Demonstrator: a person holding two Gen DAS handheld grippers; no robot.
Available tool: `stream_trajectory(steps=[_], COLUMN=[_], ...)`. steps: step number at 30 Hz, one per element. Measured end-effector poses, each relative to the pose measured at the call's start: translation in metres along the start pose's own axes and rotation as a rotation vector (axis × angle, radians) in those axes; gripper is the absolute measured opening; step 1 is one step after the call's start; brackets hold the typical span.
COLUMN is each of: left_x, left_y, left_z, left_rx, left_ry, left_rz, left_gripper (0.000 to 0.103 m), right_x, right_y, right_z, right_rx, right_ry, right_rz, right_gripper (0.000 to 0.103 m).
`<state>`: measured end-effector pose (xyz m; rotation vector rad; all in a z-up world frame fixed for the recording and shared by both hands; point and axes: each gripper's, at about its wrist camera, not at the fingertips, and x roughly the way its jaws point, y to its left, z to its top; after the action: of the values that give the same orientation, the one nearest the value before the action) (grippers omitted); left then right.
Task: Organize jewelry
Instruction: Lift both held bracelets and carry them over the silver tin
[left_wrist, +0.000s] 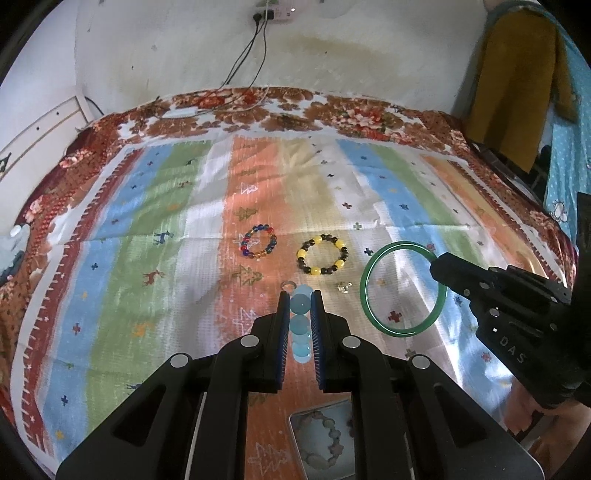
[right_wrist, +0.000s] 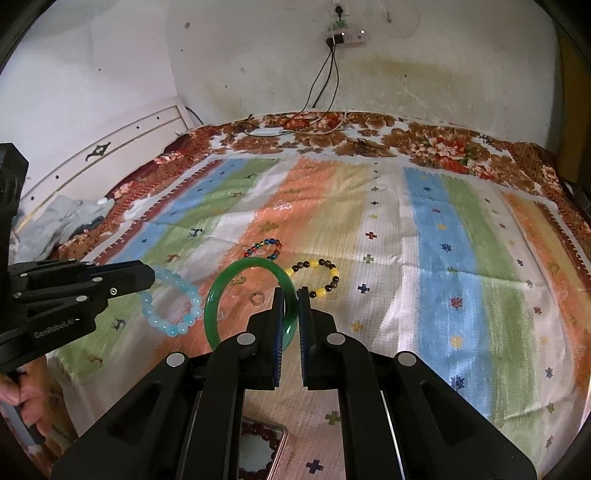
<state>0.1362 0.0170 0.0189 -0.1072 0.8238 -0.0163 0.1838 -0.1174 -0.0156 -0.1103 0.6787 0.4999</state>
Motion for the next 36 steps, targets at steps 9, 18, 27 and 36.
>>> stream_trajectory(steps=[9,18,27,36], left_x=[-0.016,-0.031,-0.052,-0.059], left_y=[-0.005,-0.014,-0.016,-0.017], left_z=[-0.012,-0.027,-0.046,-0.060], left_rx=[0.026,0.058,0.071,0.077], left_ry=[-0.026,-0.040,-0.063,-0.058], left_rz=[-0.003,-0.018,-0.041,-0.067], left_gripper=[0.011,0.011,0.011,0.011], right_x=[-0.012,-0.027,-0.039,-0.043], right_y=[0.001,0.008,0.020,0.027], right_z=[-0.009,-0.020,-0.030,-0.043], right_rx=[0.003,-0.014,-0.073,-0.088], right_ry=[-0.019,-0.034,-0.042,-0.019], right_rz=[-0.007,-0.003,0.007,0.016], right_gripper=[0.008,0.008,0.008,0.008])
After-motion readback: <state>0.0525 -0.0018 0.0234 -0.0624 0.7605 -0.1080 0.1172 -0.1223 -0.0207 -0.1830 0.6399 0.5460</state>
